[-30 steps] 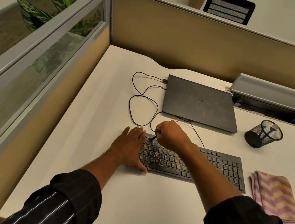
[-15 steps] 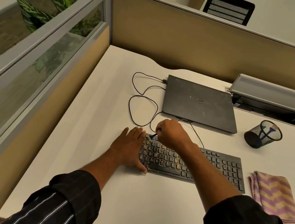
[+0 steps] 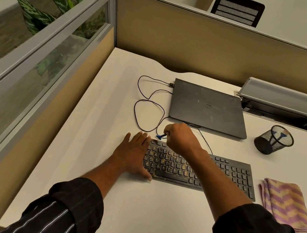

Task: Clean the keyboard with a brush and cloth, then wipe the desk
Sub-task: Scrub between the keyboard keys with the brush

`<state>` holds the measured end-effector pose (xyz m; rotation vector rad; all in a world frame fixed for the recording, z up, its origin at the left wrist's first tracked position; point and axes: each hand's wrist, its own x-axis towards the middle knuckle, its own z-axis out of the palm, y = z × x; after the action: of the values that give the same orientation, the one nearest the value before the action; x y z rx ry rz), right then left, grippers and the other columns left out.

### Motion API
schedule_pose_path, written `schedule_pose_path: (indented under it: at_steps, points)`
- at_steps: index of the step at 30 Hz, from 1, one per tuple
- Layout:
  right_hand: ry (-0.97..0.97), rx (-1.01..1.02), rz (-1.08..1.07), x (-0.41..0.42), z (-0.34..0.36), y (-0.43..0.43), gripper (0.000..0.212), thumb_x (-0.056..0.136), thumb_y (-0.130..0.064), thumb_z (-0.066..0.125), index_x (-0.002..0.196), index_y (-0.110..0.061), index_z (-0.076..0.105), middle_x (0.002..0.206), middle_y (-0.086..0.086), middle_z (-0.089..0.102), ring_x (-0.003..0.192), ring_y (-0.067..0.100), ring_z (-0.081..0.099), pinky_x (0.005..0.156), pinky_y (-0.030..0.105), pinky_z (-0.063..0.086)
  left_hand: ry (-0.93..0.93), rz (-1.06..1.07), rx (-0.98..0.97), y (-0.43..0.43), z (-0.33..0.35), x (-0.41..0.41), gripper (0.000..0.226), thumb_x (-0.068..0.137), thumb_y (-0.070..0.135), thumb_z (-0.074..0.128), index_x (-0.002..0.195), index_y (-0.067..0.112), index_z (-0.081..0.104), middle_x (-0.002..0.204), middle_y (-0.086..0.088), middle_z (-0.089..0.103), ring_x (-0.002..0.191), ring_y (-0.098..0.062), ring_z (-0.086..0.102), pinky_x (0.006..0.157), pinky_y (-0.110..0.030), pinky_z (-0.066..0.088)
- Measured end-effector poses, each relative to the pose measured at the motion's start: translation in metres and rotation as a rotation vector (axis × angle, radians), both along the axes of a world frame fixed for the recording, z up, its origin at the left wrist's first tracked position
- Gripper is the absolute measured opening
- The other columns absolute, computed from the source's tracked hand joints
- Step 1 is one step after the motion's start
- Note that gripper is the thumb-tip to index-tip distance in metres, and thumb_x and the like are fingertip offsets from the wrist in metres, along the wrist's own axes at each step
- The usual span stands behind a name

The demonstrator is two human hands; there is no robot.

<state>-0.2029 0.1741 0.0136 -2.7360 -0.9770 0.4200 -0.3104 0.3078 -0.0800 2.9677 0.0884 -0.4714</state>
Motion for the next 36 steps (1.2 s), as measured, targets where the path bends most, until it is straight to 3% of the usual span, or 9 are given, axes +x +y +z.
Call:
schedule_pose_path:
  at_steps: [6, 11, 14, 18, 22, 36]
  points:
    - [0.028, -0.026, 0.001, -0.005, -0.002, 0.002, 0.016, 0.089, -0.011, 0.06, 0.098, -0.007, 0.072, 0.092, 0.01, 0.07, 0.078, 0.02, 0.063, 0.071, 0.032, 0.057, -0.014, 0.018, -0.017, 0.003, 0.003, -0.004, 0.143, 0.058, 0.092, 0.063, 0.158, 0.011, 0.0, 0.168, -0.008, 0.002, 0.155, -0.024, -0.002, 0.124, -0.051, 0.002]
    - [0.044, 0.075, -0.091, -0.005, -0.005, 0.012, 0.02, 0.091, -0.009, 0.053, 0.086, -0.005, 0.071, 0.081, 0.011, 0.069, 0.068, 0.022, 0.062, 0.064, 0.036, 0.055, -0.002, 0.019, -0.015, 0.002, 0.005, -0.004, 0.144, 0.059, 0.092, 0.062, 0.159, 0.01, -0.002, 0.168, -0.007, -0.001, 0.155, -0.023, -0.004, 0.124, -0.052, 0.001]
    - [0.104, 0.032, -0.084, -0.013, -0.008, 0.017, 0.017, 0.091, -0.012, 0.056, 0.083, -0.004, 0.069, 0.077, 0.009, 0.065, 0.069, 0.022, 0.062, 0.066, 0.035, 0.054, -0.003, 0.02, -0.02, 0.003, 0.005, -0.005, 0.145, 0.059, 0.092, 0.062, 0.159, 0.009, -0.003, 0.168, -0.007, 0.0, 0.155, -0.023, -0.004, 0.124, -0.051, 0.001]
    - [0.134, 0.014, -0.102, -0.014, -0.009, 0.02, 0.019, 0.088, -0.007, 0.053, 0.072, -0.004, 0.064, 0.068, 0.008, 0.062, 0.062, 0.022, 0.062, 0.057, 0.033, 0.054, -0.019, 0.023, -0.03, 0.003, 0.005, -0.006, 0.146, 0.057, 0.092, 0.063, 0.158, 0.008, -0.001, 0.168, -0.008, 0.001, 0.155, -0.024, -0.002, 0.125, -0.051, 0.003]
    - [0.118, 0.088, -0.146, -0.008, -0.007, 0.023, 0.021, 0.088, -0.007, 0.052, 0.08, -0.004, 0.071, 0.075, 0.011, 0.068, 0.065, 0.023, 0.067, 0.063, 0.04, 0.06, -0.023, 0.017, -0.033, 0.004, 0.005, -0.007, 0.145, 0.059, 0.091, 0.064, 0.159, 0.008, -0.001, 0.168, -0.008, 0.003, 0.155, -0.024, -0.001, 0.125, -0.05, 0.004]
    - [0.173, 0.046, -0.151, -0.006, -0.002, 0.027, 0.014, 0.088, -0.005, 0.057, 0.085, 0.0, 0.069, 0.08, 0.013, 0.069, 0.071, 0.025, 0.07, 0.068, 0.04, 0.061, -0.039, 0.021, -0.078, 0.014, -0.002, -0.008, 0.147, 0.056, 0.091, 0.065, 0.158, 0.009, -0.001, 0.168, -0.009, 0.003, 0.155, -0.024, 0.001, 0.125, -0.048, 0.007]
